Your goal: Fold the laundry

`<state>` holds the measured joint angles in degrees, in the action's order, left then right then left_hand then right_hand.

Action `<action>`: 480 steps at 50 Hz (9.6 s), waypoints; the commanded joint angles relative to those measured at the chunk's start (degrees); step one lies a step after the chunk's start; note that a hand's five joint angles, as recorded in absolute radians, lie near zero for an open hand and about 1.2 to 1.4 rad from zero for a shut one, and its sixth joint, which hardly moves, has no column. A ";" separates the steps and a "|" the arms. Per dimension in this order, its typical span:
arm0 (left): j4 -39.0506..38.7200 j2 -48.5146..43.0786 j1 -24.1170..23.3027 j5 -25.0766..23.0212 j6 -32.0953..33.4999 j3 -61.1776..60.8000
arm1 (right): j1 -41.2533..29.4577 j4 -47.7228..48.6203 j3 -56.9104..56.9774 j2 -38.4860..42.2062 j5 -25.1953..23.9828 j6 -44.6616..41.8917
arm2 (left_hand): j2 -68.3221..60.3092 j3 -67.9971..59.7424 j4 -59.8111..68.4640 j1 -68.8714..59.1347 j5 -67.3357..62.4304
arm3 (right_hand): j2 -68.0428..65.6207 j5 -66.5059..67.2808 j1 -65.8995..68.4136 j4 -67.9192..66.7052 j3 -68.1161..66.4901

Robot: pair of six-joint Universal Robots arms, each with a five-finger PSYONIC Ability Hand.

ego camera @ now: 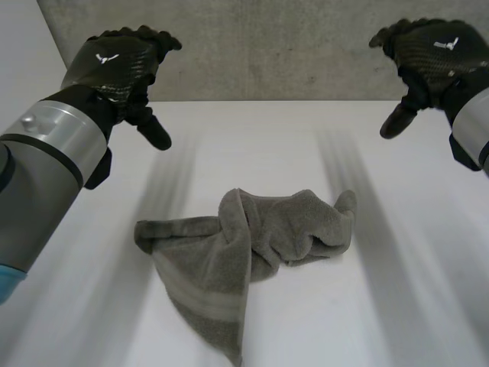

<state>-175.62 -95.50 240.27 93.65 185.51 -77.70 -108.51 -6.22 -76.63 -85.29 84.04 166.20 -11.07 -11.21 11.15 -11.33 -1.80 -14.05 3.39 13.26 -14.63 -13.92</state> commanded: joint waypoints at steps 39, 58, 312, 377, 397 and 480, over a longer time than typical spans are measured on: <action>7.41 -14.53 -9.20 1.62 -27.38 -5.44 | 2.42 -13.82 0.26 9.44 -24.72 -30.50 | -0.49 -0.35 0.41 -0.23 0.24 | 4.05 -3.39 -3.26 4.63 3.92; -8.50 -25.87 -15.71 14.97 -29.78 -5.28 | 4.01 -21.72 10.54 32.03 -19.89 -18.80 | -17.03 -16.90 16.95 -16.77 -16.30 | -27.26 27.92 28.05 -26.68 -27.39; -50.61 -11.29 21.11 1.62 20.22 -39.64 | 11.65 16.42 -35.34 5.31 -21.03 3.87 | -12.43 -12.30 12.35 -12.17 -11.70 | -65.95 66.61 66.74 -65.37 -66.08; -38.83 -9.44 21.91 -20.88 19.62 -45.97 | 12.79 16.59 -35.34 5.40 -21.03 3.69 | -38.50 -38.37 38.42 -38.25 -37.78 | -65.95 66.61 66.74 -65.37 -66.08; -42.61 -9.71 19.88 -16.31 19.18 -47.99 | 12.79 16.59 -35.43 5.40 -21.03 3.61 | -39.51 -39.38 39.43 -39.26 -38.79 | -65.95 66.61 66.74 -65.37 -66.08; -36.85 -22.21 15.84 -14.13 17.99 13.52 | 0.31 4.16 55.96 36.00 0.76 -20.59 | -68.93 -68.79 68.85 -68.67 -68.20 | -65.95 66.61 66.74 -65.37 -66.08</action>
<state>-198.50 -121.16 257.15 76.37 212.00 -74.79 -107.73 -20.67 -36.04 -47.90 79.81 138.63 -69.71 -69.66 69.78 -66.70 -58.44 -77.32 68.14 76.65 -76.96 -77.18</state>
